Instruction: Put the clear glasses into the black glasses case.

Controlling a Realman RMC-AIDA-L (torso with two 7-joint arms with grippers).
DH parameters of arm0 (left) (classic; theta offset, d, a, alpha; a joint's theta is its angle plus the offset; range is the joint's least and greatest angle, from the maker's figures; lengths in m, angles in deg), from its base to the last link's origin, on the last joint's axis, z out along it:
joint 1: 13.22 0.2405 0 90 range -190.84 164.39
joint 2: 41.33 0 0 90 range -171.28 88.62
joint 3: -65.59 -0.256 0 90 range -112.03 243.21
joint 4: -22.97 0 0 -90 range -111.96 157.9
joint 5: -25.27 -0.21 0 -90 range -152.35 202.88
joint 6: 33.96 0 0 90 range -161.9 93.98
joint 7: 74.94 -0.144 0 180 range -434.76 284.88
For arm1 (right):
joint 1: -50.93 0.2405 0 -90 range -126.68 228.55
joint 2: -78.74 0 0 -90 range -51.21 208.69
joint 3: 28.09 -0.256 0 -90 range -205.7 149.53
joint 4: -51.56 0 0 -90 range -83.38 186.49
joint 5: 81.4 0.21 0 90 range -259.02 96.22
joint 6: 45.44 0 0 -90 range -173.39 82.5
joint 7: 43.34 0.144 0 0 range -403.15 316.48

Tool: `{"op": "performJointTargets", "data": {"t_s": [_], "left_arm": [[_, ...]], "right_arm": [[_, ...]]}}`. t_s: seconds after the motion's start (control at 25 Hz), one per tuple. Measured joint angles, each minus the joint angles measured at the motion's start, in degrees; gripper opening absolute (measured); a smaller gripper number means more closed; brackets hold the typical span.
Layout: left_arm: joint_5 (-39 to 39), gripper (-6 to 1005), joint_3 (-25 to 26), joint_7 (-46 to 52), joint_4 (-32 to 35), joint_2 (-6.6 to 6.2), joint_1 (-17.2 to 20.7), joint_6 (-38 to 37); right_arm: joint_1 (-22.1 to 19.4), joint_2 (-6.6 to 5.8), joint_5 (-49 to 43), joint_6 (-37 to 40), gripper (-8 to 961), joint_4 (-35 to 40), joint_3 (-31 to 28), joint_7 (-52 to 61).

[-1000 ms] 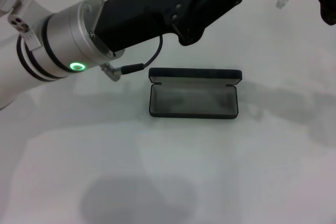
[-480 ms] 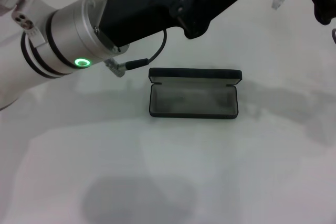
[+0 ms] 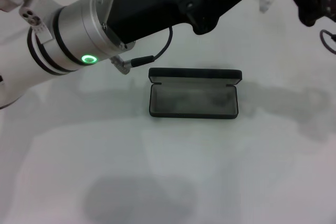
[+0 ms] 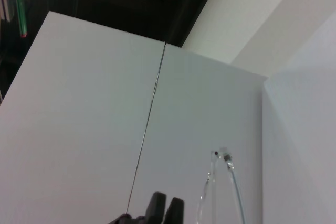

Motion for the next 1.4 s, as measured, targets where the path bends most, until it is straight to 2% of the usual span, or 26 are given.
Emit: {"op": "performJointTargets", "data": {"t_s": [0.8, 1.2, 1.4], "left_arm": [[1.48, 92, 0.21, -0.01, -0.22, 0.00, 0.17, 3.18], [0.95, 92, -0.10, 0.41, -0.21, -0.45, 0.58, 1.11], [-1.70, 92, 1.17, 0.43, 0.08, -1.20, 1.97, -1.40]], "right_arm": [[0.91, -0.19, -0.02, -2.22, 68, 0.14, 1.96, -0.45], [0.12, -0.17, 0.93, -2.18, 69, 0.24, 0.97, -1.35], [-1.30, -0.44, 2.47, -2.31, 69, 0.45, -0.63, -1.47]]}}
